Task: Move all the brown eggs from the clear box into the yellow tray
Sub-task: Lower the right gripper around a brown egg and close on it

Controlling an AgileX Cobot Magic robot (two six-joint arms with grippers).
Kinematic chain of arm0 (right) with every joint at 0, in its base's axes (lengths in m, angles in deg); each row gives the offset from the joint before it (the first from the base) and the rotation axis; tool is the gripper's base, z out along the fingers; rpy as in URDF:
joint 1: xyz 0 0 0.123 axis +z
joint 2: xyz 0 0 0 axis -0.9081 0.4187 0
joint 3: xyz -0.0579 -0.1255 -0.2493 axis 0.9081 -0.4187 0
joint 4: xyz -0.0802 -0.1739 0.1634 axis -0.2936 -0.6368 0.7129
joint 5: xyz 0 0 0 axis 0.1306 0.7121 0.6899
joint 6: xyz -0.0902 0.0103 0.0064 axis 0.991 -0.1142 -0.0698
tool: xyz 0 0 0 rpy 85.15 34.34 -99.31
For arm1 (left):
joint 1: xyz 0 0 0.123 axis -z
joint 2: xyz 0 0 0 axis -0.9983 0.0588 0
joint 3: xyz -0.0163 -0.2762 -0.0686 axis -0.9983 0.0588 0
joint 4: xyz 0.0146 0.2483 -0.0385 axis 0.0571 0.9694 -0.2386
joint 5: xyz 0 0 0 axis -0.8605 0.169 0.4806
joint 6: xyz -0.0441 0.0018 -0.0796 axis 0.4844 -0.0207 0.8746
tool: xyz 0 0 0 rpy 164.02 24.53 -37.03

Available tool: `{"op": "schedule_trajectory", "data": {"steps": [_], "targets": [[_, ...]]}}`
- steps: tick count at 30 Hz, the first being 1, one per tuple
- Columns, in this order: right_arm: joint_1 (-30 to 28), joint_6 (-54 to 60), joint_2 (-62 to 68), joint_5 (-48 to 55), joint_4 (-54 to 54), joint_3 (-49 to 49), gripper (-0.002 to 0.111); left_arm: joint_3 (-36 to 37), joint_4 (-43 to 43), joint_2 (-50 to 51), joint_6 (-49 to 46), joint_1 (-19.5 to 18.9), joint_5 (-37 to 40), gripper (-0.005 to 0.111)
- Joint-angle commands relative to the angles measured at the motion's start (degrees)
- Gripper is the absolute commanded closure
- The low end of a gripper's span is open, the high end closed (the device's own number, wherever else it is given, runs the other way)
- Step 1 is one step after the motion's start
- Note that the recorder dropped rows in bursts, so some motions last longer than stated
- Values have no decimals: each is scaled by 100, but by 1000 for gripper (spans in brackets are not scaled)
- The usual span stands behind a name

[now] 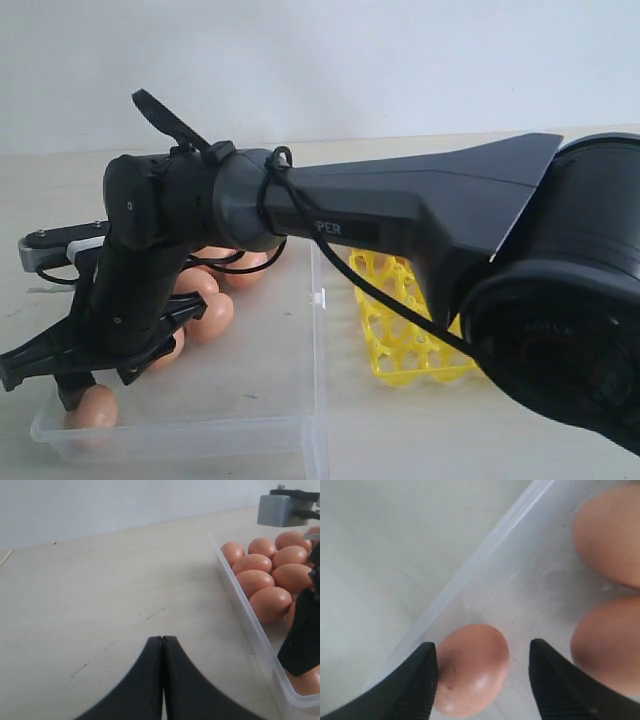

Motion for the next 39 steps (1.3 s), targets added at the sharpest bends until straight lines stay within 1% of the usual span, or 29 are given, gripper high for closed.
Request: {"op": "schedule_trajectory", "data": {"steps": [1,9,15,20,29,39], "targets": [[12,25,100,-121,16,37,54,-23,-6,-32,30,28,-35,107],[12,38,233,-13,95,37,54,-23,-6,-32,30,28,-35,107],[12,101,233,428,433,37,54,-23,-6,-32,30,28,-35,107],[12,129,233,660,381,37,54,-23,-6,-32,30,28,-35,107],[12,129,233,264,44,37,54,-23,-6,-32,30,28,-35,107],[-54,129,233,102,-152,37,54,-23,-6,-32,30,28,-35,107]]}}
